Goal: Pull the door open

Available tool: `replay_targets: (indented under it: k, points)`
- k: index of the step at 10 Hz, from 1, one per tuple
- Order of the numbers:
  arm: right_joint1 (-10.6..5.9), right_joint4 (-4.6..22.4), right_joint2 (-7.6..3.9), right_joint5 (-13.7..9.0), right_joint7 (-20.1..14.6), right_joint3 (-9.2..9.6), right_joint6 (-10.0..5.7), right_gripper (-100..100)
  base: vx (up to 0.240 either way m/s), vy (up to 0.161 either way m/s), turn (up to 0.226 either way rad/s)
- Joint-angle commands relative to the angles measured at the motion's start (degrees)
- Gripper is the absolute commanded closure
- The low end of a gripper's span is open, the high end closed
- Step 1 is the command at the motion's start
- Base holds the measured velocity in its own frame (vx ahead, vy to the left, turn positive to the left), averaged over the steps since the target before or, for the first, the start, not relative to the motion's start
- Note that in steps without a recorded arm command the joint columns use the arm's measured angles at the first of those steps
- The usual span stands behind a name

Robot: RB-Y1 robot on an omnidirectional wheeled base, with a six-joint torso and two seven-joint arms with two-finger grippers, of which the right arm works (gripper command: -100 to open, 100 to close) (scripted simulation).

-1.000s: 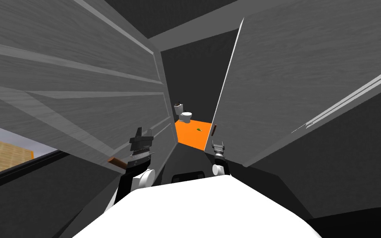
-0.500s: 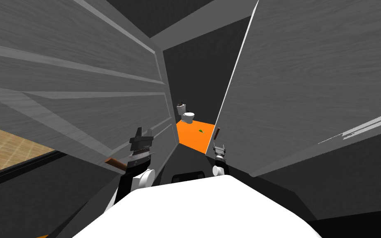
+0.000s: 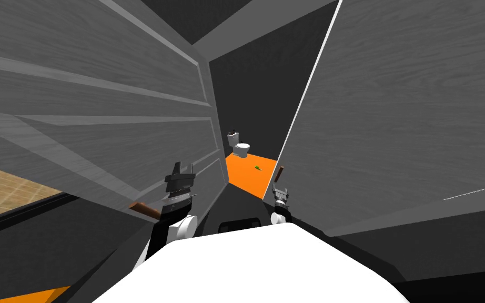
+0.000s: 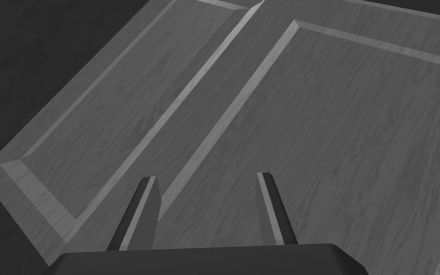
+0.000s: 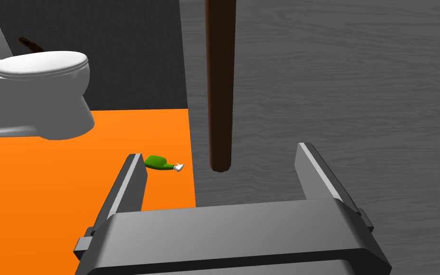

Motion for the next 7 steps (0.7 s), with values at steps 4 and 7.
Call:
replay_targets:
  k: [4, 7]
  points:
    - [0.07, 2.7, -1.99, -0.9, -3.6, 0.08, -1.21, -100, 0.095, -0.030, 0.041]
    - [0.71, 4.0, -3.96, -1.1, -6.2, 0.14, -1.86, -100, 0.133, 0.003, 0.023]
